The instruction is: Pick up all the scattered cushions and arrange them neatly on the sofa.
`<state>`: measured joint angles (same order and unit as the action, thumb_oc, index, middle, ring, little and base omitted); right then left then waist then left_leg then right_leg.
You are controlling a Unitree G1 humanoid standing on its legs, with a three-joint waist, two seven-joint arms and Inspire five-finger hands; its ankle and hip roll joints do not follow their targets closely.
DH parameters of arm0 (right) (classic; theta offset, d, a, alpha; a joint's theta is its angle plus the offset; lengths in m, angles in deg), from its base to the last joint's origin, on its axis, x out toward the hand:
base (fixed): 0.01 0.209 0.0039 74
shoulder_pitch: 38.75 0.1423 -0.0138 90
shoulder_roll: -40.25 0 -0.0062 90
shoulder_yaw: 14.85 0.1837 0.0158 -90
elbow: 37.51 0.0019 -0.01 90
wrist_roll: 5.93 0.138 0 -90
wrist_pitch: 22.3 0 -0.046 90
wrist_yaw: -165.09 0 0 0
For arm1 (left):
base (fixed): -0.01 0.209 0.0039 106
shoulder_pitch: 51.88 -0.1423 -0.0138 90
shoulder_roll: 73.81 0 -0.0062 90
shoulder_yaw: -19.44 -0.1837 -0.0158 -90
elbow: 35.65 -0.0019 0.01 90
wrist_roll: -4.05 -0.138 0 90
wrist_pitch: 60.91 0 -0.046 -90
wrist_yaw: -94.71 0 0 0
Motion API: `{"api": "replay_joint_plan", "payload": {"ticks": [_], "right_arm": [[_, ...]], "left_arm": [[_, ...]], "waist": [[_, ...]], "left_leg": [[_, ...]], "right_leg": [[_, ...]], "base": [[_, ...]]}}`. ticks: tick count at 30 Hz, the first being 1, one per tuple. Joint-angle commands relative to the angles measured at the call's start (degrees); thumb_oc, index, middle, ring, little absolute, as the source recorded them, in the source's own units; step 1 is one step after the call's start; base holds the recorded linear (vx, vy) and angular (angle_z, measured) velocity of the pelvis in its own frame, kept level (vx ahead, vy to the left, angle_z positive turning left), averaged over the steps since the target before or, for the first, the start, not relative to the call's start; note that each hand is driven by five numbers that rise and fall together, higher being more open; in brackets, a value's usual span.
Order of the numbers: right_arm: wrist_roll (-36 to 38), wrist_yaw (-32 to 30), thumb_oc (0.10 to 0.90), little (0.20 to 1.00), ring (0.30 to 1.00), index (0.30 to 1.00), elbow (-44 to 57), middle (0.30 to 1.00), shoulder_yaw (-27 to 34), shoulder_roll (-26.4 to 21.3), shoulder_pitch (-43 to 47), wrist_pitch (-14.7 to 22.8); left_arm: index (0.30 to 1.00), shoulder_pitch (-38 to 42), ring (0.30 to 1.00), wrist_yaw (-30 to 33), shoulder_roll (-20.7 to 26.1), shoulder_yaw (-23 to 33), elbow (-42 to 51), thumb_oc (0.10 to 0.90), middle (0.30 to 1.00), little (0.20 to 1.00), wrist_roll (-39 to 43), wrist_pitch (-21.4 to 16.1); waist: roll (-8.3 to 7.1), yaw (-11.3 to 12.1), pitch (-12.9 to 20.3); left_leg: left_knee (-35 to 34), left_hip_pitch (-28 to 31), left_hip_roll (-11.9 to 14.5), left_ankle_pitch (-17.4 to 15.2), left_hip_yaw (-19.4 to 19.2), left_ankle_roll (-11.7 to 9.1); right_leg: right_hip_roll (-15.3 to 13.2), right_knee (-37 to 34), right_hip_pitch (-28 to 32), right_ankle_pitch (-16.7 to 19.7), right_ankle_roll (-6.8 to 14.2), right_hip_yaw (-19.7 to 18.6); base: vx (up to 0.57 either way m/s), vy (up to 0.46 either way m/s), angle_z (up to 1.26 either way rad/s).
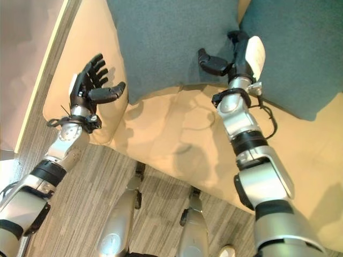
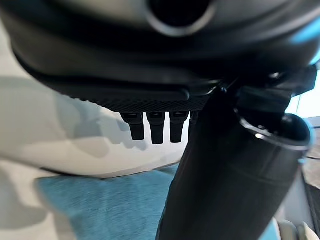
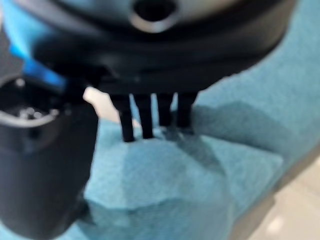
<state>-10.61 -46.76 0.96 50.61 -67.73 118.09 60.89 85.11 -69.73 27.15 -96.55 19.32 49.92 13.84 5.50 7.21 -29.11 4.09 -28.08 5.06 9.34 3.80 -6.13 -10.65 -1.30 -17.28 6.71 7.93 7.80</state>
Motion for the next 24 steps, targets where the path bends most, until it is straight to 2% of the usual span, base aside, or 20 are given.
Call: {"api": "replay_joint_plan", "payload": {"ticks": [1,3,7,8,10,17,21,24], "right_arm": [[-6.6,-6.4,0.800,0.900,0.900,0.900,0.3,0.900,-0.8,-3.1,10.0,-1.8],[-6.1,-6.5,0.800,0.900,0.900,0.900,0.1,0.900,-0.7,-2.7,10.0,-1.8],[-3.3,-4.2,0.800,0.900,0.900,0.900,-3.1,0.900,-4.4,1.6,11.8,-1.5],[-3.2,-4.2,0.800,0.900,0.900,0.900,-3.2,0.900,-4.5,1.7,11.9,-1.5],[-1.0,-3.2,0.800,0.900,0.900,0.900,-5.9,0.900,-6.5,4.0,14.6,-0.8],[3.0,-0.4,0.800,0.900,0.900,0.900,-8.4,0.900,-10.3,6.6,19.0,1.1],[6.0,1.7,0.800,0.900,0.900,0.900,-9.1,0.900,-11.8,8.6,19.7,2.1],[10.3,5.3,0.800,0.900,0.900,0.900,-10.5,0.900,-13.7,11.4,19.5,3.9]], "left_arm": [[0.900,6.2,0.900,1.0,-1.6,3.8,0.5,0.800,0.900,0.900,1.2,-4.3],[0.900,7.3,0.900,1.6,-2.2,3.5,-0.8,0.800,0.900,0.900,1.2,-4.4],[0.900,14.4,0.900,3.8,-5.1,2.0,-9.1,0.800,0.900,0.900,2.5,-3.6],[0.900,14.5,0.900,3.7,-5.1,2.0,-9.3,0.800,0.900,0.900,2.6,-3.7],[0.900,20.6,0.900,4.1,-4.9,1.0,-15.2,0.800,0.900,0.900,2.3,-2.5],[0.900,30.5,0.900,4.0,-3.1,0.5,-20.7,0.800,0.900,0.900,2.9,-1.6],[0.900,33.3,0.900,3.6,-3.3,-0.1,-21.6,0.800,0.900,0.900,5.3,-1.6],[0.900,35.1,0.900,1.4,-6.1,-0.1,-19.0,0.800,0.900,0.900,9.9,-1.9]], "waist": [[1.64,0.8,0.1],[1.35,0.6,0.1],[-1.10,-0.3,-0.7],[-1.18,-0.4,-0.7],[-1.90,-1.1,-0.7],[-2.93,-2.4,-0.7],[-3.19,-3.0,-0.7],[-3.29,-3.7,-0.7]], "left_leg": [[-1.3,-3.2,-1.7,-0.7,1.9,-1.8],[-1.5,-3.4,-1.8,-0.7,2.0,-1.8],[-2.0,-5.6,-1.8,-0.2,2.7,-1.7],[-2.0,-5.5,-1.9,-0.5,2.6,-1.8],[-1.9,-7.2,-1.9,-0.4,2.8,-1.5],[-1.4,-10.2,-2.2,-0.7,2.7,-1.0],[-1.2,-10.9,-2.4,-0.8,2.5,-0.7],[-1.2,-11.5,-2.5,-0.9,2.5,-0.5]], "right_leg": [[-4.4,7.5,-2.1,-5.0,4.3,-1.0],[-4.4,7.5,-2.3,-4.9,4.4,-0.8],[-4.1,7.3,-4.4,-3.8,4.8,-0.4],[-4.2,7.5,-4.4,-4.2,4.8,-0.4],[-4.1,7.6,-6.3,-3.7,5.0,-0.6],[-4.1,7.7,-9.8,-3.1,5.2,-1.3],[-3.9,7.7,-10.9,-3.0,5.0,-2.0],[-3.5,7.7,-11.9,-3.1,4.9,-2.5]], "base": [[0.00,0.000,0.00],[0.00,0.000,0.00],[0.00,-0.012,0.03],[-0.01,-0.009,0.04],[0.01,0.006,0.02],[0.01,0.022,-0.06],[0.03,0.024,-0.12],[0.04,0.013,-0.13]]}}
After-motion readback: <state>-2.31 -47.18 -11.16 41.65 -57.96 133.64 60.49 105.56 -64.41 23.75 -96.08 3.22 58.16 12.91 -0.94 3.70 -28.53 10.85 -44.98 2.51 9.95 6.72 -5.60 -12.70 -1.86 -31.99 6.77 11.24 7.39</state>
